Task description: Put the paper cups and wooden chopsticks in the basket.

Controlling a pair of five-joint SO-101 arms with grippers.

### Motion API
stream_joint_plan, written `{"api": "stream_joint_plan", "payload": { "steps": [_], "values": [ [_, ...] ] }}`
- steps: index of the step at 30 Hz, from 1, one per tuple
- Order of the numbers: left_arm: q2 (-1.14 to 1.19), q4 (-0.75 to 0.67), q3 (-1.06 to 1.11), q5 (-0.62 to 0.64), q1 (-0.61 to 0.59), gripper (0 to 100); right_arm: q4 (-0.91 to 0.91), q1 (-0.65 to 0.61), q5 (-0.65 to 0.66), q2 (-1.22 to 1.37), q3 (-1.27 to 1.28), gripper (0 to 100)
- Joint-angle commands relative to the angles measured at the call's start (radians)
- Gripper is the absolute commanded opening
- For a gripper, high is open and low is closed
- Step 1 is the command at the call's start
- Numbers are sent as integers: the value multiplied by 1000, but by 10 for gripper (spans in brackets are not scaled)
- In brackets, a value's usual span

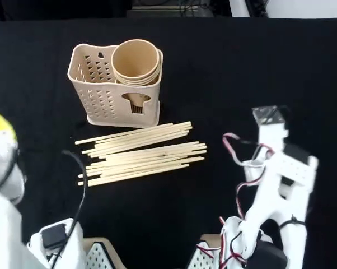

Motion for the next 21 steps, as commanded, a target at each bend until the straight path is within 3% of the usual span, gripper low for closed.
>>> {"api": "stream_joint_plan", "payload": {
  "steps": [1,7,16,21],
  "values": [
    [249,133,-332,64,154,27,-183,-86,-41,-24,85,19],
    [493,187,-510,89,282,27,-299,-132,-60,-24,163,19],
    [506,184,-438,48,647,28,-302,-132,-60,-22,183,19],
    [566,183,-377,3,716,28,-302,-132,-60,-22,185,19]
  ]
}}
